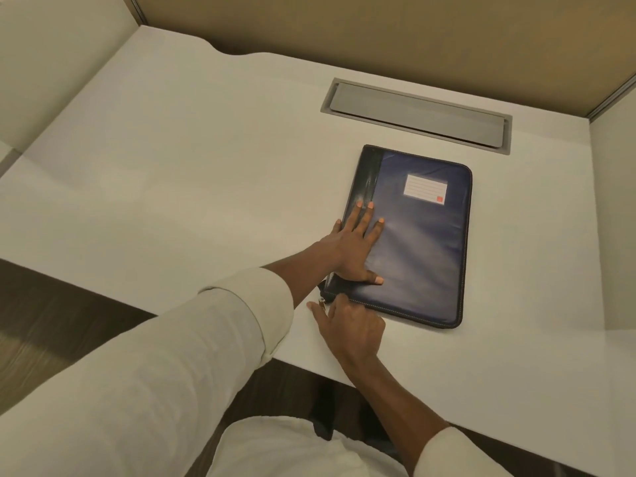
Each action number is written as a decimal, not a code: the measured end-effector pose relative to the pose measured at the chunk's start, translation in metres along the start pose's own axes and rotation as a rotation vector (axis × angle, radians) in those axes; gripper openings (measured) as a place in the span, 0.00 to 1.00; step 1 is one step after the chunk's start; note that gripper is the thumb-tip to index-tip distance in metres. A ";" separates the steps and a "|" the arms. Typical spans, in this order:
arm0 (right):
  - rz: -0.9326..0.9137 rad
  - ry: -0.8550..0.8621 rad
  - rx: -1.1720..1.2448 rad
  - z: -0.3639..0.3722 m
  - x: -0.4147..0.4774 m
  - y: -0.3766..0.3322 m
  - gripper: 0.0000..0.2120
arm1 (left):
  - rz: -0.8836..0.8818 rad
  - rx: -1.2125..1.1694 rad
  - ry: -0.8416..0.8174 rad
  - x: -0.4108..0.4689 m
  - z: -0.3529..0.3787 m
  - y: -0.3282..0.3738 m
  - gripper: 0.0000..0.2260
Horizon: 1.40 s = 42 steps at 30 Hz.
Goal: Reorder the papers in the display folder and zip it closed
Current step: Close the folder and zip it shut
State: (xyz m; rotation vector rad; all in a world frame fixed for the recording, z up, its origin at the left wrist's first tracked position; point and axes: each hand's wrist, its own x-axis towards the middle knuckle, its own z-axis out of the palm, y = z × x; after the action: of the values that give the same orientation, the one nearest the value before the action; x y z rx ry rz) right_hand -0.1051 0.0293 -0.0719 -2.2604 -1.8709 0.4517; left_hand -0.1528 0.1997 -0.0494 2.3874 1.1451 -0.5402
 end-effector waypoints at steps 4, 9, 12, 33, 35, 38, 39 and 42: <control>-0.015 0.117 -0.043 0.007 -0.004 -0.004 0.18 | -0.008 0.013 -0.033 -0.001 -0.004 0.002 0.58; -0.011 0.193 -0.078 0.017 -0.006 -0.009 0.14 | -0.026 0.028 -0.087 0.002 -0.008 0.006 0.59; 0.009 0.159 -0.081 0.017 -0.006 -0.015 0.16 | -0.037 0.026 -0.107 0.003 -0.009 0.007 0.59; 0.002 -0.117 -0.135 -0.029 0.003 -0.037 0.16 | -0.074 0.018 -0.132 0.002 -0.015 0.017 0.60; 0.014 -0.162 -0.104 -0.028 0.002 -0.035 0.16 | -0.077 0.016 -0.140 0.003 -0.015 0.019 0.63; 0.005 -0.203 -0.105 -0.023 -0.001 -0.029 0.16 | -0.066 0.001 -0.136 0.004 -0.010 0.020 0.72; 0.008 -0.199 -0.105 -0.021 -0.003 -0.027 0.16 | -0.050 -0.014 -0.120 0.004 -0.007 0.018 0.74; 0.043 -0.147 -0.039 -0.016 -0.007 -0.020 0.16 | 0.043 -0.069 0.021 0.000 0.010 0.006 0.74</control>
State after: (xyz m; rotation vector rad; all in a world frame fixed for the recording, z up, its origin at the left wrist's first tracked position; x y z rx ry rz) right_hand -0.1195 0.0269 -0.0492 -2.3557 -1.9175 0.6087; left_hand -0.1493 0.1914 -0.0563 2.3580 1.1007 -0.4556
